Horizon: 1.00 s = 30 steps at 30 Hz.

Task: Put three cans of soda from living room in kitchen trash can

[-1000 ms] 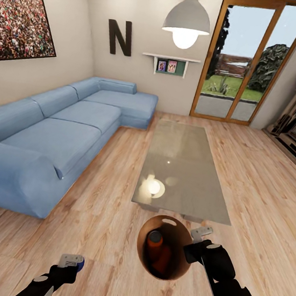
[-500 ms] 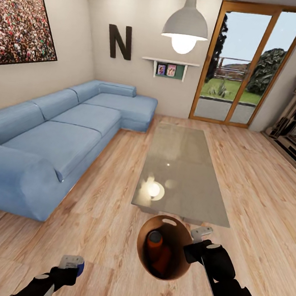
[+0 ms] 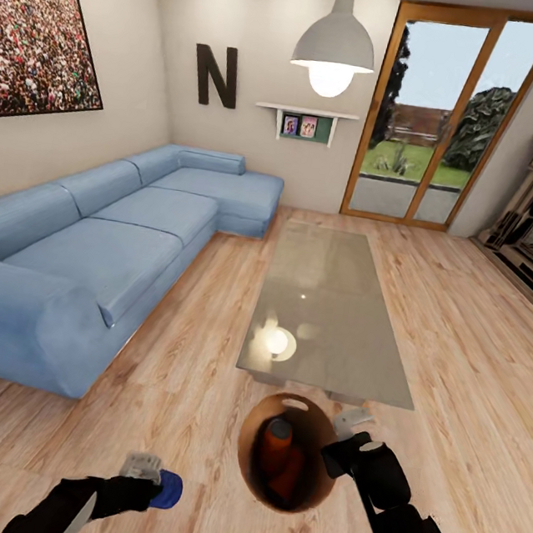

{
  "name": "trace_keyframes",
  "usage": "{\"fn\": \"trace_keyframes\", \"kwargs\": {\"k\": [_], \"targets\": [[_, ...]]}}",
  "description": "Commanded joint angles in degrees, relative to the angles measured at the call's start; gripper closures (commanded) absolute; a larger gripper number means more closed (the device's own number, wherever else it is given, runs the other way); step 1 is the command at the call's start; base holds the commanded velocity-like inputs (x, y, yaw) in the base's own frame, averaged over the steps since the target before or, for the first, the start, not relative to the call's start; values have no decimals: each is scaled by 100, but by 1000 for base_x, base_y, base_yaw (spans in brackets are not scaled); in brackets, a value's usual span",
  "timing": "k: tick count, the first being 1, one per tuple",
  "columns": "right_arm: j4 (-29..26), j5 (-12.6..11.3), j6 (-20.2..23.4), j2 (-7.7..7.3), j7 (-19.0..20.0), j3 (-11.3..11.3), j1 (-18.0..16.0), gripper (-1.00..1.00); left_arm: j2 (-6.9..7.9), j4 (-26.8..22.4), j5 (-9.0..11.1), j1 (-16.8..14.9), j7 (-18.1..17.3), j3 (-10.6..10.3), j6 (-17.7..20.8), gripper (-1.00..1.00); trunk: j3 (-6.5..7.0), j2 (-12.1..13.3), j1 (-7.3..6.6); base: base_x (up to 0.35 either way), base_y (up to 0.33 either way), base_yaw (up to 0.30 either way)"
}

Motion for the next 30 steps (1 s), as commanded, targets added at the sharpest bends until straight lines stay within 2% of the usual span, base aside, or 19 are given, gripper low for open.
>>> {"fn": "trace_keyframes", "kwargs": {"k": [1,3,8,11,13,17,21,25,30], "targets": [[4,-103,9,1,0,88,-3,100,10,-12,-1,0,-123,3,111,100,1,-1,0,0,0,0],[15,-97,9,3,-7,159,-3,100,25,-70,-2,0,-233,1,273,100,1,-1,0,0,0,0],[35,-100,9,3,-23,238,-3,100,98,-387,1,0,-480,-12,954,100,1,-1,0,0,0,0],[39,-96,9,1,-32,249,-3,100,144,-552,0,0,-822,-14,1181,100,1,-1,0,0,0,0],[44,-80,9,1,-84,251,-3,100,197,-629,0,0,-1180,-14,1385,100,1,-1,0,0,0,0],[70,-72,9,0,-157,260,-3,100,234,-689,0,0,-1534,-14,1583,100,1,-1,0,0,0,0],[127,-56,9,0,-183,312,-3,100,360,-796,0,0,-2303,-16,1684,100,1,-1,0,0,0,0],[261,177,9,5,-195,541,-3,100,490,-859,0,0,-2813,-15,1764,100,1,-1,0,0,0,0],[337,360,9,9,-214,612,-3,100,561,-876,2,0,-3279,-15,1941,100,1,-1,0,0,0,0]]}}
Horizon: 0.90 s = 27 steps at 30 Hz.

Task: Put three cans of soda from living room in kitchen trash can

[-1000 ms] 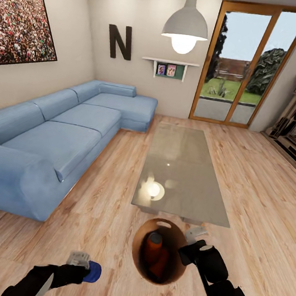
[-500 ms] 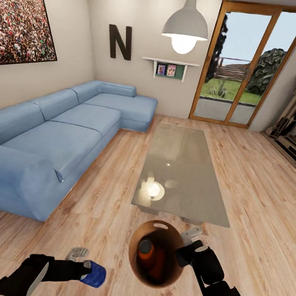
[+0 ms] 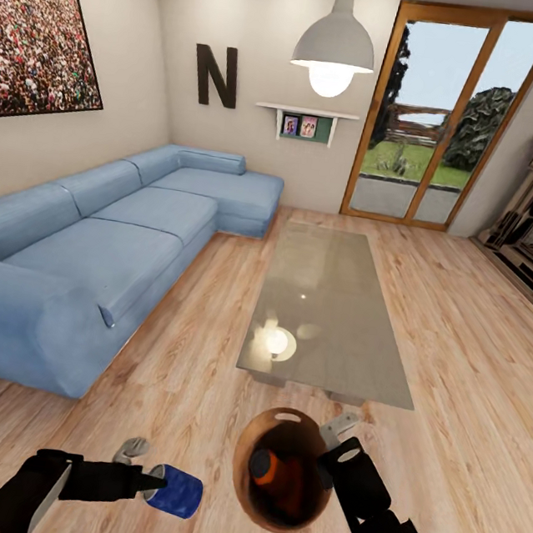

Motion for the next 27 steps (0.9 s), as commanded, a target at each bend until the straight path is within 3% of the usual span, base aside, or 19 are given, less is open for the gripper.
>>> {"fn": "trace_keyframes", "kwargs": {"k": [1,13,27], "targets": [[2,-93,7,1,8,6,-2,100,3,0,-7,0,-69,0,1,100,1,0,0,0,0,0],[8,-70,7,-4,-2,12,-2,100,116,-3,-8,0,-1527,-1,97,100,1,0,0,0,0,0],[8,-70,7,-4,-6,20,-2,100,209,2,-8,0,-2282,-8,184,100,1,0,0,0,0,0]]}}
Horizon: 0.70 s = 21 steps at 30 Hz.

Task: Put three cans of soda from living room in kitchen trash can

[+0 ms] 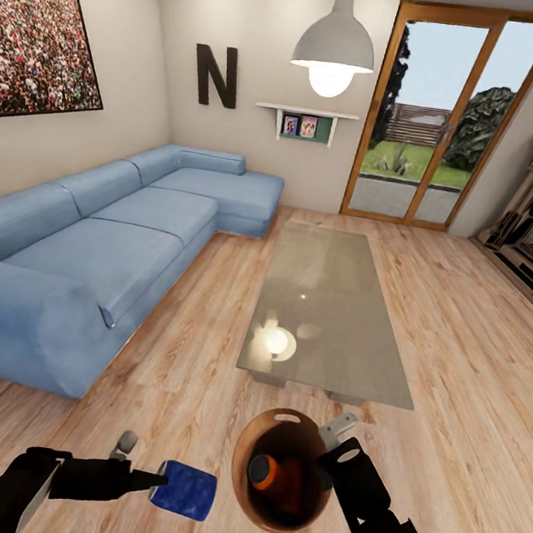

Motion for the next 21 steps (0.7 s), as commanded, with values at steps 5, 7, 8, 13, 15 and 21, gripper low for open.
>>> {"fn": "trace_keyframes", "kwargs": {"k": [5,7,8,13,15,21], "targets": [[-1,-11,0,-3,2,1,-2,100,4,-3,-5,0,-190,0,7,100,1,0,0,0,0,0],[-1,-11,0,-3,2,1,-2,100,6,-4,-6,0,-218,0,7,100,1,0,0,0,0,0],[-1,-11,0,-3,2,1,-2,100,6,-4,-6,0,-218,0,7,100,1,0,0,0,0,0],[-1,-11,0,-3,2,1,-2,100,4,-4,-14,0,-256,-14,8,100,1,0,0,0,0,0],[-1,-11,0,-3,2,1,-2,100,-4,-4,-5,0,-307,-199,8,100,1,0,0,0,0,0],[-1,-11,0,0,2,1,-2,100,-36,-4,-1,0,-455,-507,8,100,1,0,0,0,0,0]]}}
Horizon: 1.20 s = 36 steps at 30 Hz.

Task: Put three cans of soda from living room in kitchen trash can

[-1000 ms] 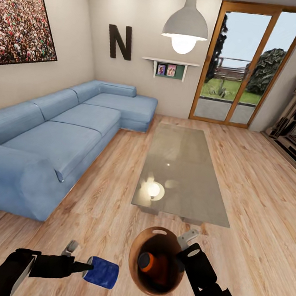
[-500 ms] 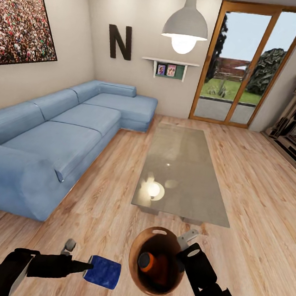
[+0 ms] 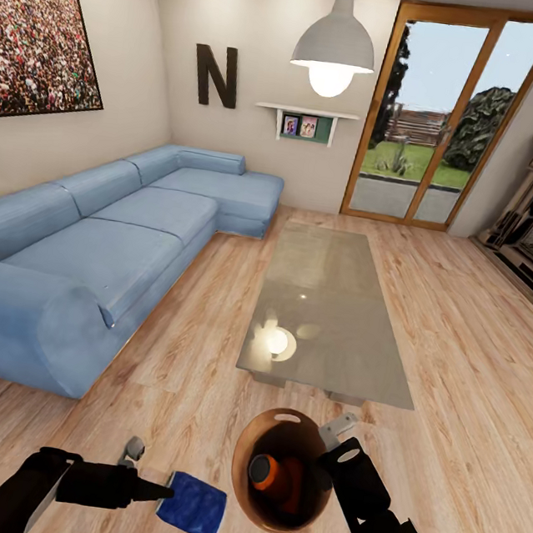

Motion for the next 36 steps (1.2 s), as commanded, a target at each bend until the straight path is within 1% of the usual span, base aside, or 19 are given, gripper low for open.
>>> {"fn": "trace_keyframes", "kwargs": {"k": [1,4,7,11,22,23,27,31,36], "targets": [[-1,-16,1,-1,8,1,-2,100,-5,0,0,0,-1,-7,-1,100,1,0,0,0,0,0],[2,-19,1,4,-7,4,-2,100,-28,-8,1,0,-1,-4,-1,100,1,0,0,0,0,0],[5,-24,1,5,-41,3,-2,100,-93,-29,1,0,-1,1,-1,100,1,0,0,0,0,0],[34,-25,1,6,-52,8,-2,100,-137,-34,25,0,-1,3,-1,100,1,0,0,0,0,0],[81,-23,1,6,-62,10,-2,100,-169,-35,44,0,-1,-8,-1,100,1,0,0,0,0,0],[83,-23,1,6,-62,10,-2,100,-171,-35,44,0,-1,-50,-1,100,1,0,0,0,0,0],[133,-19,1,6,-66,10,-2,100,-179,-35,81,0,-1,-374,-1,100,1,0,0,0,0,0],[217,-19,1,6,-164,10,-2,100,-183,-38,102,0,-1,-483,-1,100,1,0,0,0,0,0],[248,-41,1,6,-325,10,-1,100,-182,-37,134,0,-1,-509,-1,100,1,0,0,0,0,0]]}}
